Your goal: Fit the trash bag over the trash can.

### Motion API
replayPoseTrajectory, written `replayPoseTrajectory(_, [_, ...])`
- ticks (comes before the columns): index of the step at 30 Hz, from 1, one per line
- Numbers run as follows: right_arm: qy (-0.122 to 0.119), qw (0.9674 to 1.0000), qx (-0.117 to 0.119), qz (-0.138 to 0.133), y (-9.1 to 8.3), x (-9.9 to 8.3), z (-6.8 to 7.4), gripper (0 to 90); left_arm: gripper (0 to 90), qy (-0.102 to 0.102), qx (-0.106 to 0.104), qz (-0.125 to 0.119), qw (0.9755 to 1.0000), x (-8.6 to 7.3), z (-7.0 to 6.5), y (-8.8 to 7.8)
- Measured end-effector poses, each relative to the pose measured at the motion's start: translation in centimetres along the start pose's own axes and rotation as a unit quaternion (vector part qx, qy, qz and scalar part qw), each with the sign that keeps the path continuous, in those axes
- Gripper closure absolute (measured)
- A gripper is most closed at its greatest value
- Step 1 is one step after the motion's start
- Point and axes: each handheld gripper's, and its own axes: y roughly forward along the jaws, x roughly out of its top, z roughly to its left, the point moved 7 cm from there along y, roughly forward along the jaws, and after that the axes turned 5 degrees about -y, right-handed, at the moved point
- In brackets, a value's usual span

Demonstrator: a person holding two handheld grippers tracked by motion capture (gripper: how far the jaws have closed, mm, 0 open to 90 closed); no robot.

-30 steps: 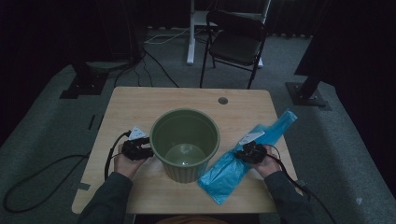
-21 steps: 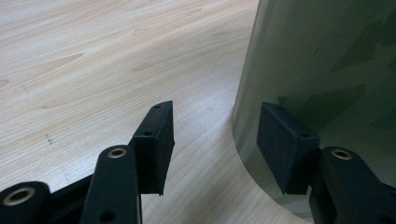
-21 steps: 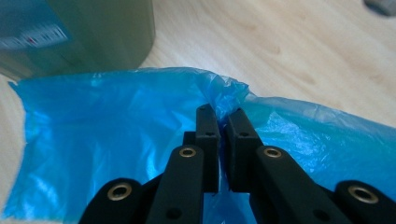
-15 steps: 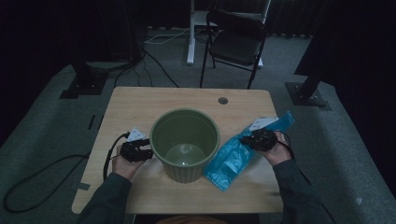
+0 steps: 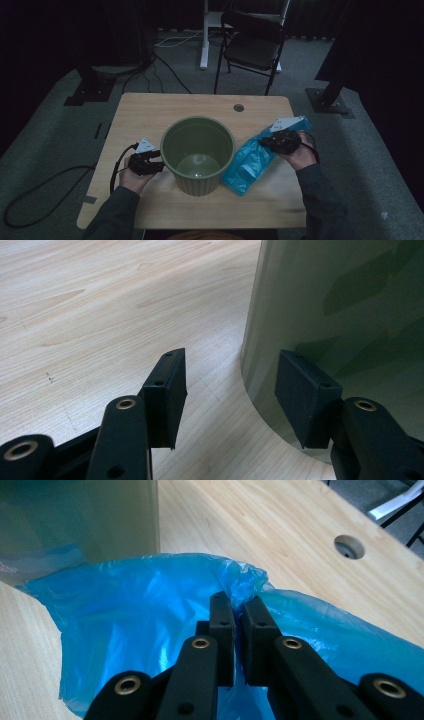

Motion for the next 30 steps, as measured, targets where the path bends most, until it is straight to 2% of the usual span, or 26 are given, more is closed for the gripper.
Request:
replayPoseTrajectory(14, [-0.009, 0.9996, -0.022, -0.018, -2.7, 2.9, -2.0, 85.3, 47.7, -0.005, -0.001, 0.002, 1.0, 0.4, -0.3, 0.5])
replayPoseTrajectory(17, [-0.01, 0.9995, -0.023, -0.017, -2.8, 3.1, -2.1, 85.3, 47.7, -0.003, -0.001, 0.002, 1.0, 0.4, -0.3, 0.6])
replayPoseTrajectory(18, [-0.017, 0.9993, -0.026, -0.02, -3.0, 3.9, -2.3, 85.3, 47.7, -0.003, -0.001, 0.003, 1.0, 0.5, -0.4, 0.8])
replayPoseTrajectory(20, [-0.019, 0.9992, -0.029, -0.022, -3.2, 4.4, -2.4, 85.2, 47.7, -0.002, -0.001, 0.005, 1.0, 0.6, -0.4, 0.9])
replayPoseTrajectory(30, [-0.03, 0.9984, -0.032, -0.035, -4.1, 6.3, -2.4, 85.2, 47.7, -0.002, 0.0, 0.005, 1.0, 0.8, -0.5, 1.4])
